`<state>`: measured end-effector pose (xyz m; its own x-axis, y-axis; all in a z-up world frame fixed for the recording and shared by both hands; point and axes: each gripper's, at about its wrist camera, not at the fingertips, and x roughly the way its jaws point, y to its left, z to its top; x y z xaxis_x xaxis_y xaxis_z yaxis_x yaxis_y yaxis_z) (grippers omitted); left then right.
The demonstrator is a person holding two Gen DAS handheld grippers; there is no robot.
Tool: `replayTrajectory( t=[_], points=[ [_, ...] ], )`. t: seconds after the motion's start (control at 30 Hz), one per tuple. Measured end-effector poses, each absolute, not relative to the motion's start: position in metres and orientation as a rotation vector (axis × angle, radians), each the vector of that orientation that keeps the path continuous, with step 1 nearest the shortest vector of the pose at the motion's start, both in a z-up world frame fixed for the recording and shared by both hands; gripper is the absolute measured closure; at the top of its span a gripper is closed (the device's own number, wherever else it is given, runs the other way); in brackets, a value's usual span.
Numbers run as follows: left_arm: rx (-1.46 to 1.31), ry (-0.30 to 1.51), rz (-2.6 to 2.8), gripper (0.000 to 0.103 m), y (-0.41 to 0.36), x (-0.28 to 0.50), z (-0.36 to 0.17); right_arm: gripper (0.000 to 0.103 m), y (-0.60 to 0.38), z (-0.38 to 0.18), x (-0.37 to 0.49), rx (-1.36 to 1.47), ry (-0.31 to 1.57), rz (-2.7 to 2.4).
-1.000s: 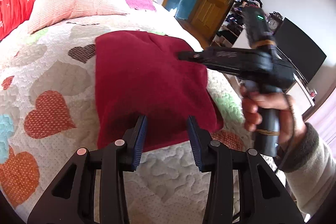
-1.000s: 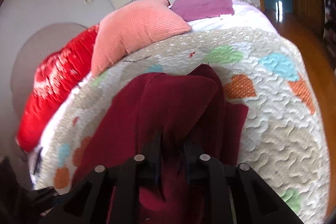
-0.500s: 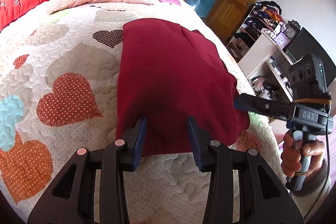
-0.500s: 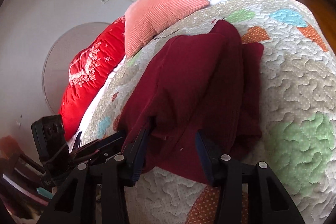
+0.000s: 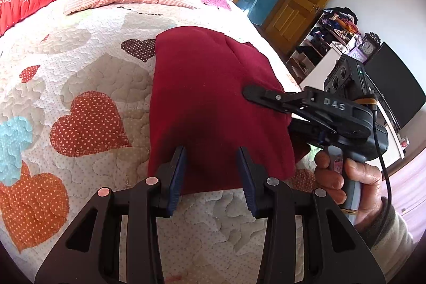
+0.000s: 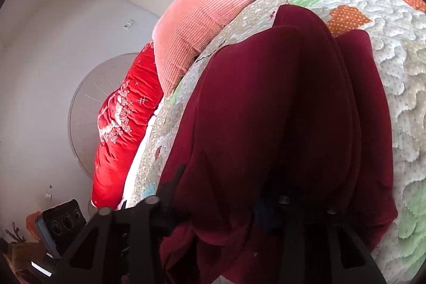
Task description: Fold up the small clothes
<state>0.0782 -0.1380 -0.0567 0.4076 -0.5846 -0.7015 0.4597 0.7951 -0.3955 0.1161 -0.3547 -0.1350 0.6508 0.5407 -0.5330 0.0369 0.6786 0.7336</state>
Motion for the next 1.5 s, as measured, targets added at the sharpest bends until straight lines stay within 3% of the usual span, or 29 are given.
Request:
replayTrajectory(
  t=[0.2,0.37,0.47,0.53,0.73,0.83,0.93,1.3,1.5],
  points=[
    [-0.201,0.857,-0.672,0.065,-0.131,0.074,-0.03,0.077,-0.354,-0.08,0.101,0.459,0.773,0.208],
    [-0.155,0.891,-0.659,0.057,-0.157,0.084,-0.04,0.078,-0.351,-0.099,0.12,0.199,0.9,-0.003],
    [-0.069,0.967,-0.63,0.056,-0.178,0.091,-0.064,0.072,-0.372,-0.109,0.113,0.3,0.905,-0.003],
    [-0.019,0.96,-0.605,0.055,-0.184,0.089,-0.072,0.059,-0.382,-0.099,0.099,0.333,0.883,-0.034],
    [-0.029,0.949,-0.597,0.052,-0.184,0.09,-0.076,0.063,-0.348,-0.071,0.058,0.267,0.819,0.105],
    [-0.028,0.945,-0.59,0.052,-0.185,0.087,-0.077,0.067,-0.338,-0.095,0.061,0.183,0.869,0.02],
    [-0.003,0.943,-0.58,0.052,-0.188,0.084,-0.078,0.069,-0.354,-0.129,0.065,0.278,0.931,0.01],
    [0.049,0.87,-0.533,0.052,-0.185,0.07,-0.06,0.069,-0.359,-0.069,0.036,0.352,0.745,0.005],
    [0.085,0.845,-0.51,0.049,-0.195,0.084,-0.053,0.068,-0.362,-0.077,0.074,0.334,0.772,-0.083]
  ],
)
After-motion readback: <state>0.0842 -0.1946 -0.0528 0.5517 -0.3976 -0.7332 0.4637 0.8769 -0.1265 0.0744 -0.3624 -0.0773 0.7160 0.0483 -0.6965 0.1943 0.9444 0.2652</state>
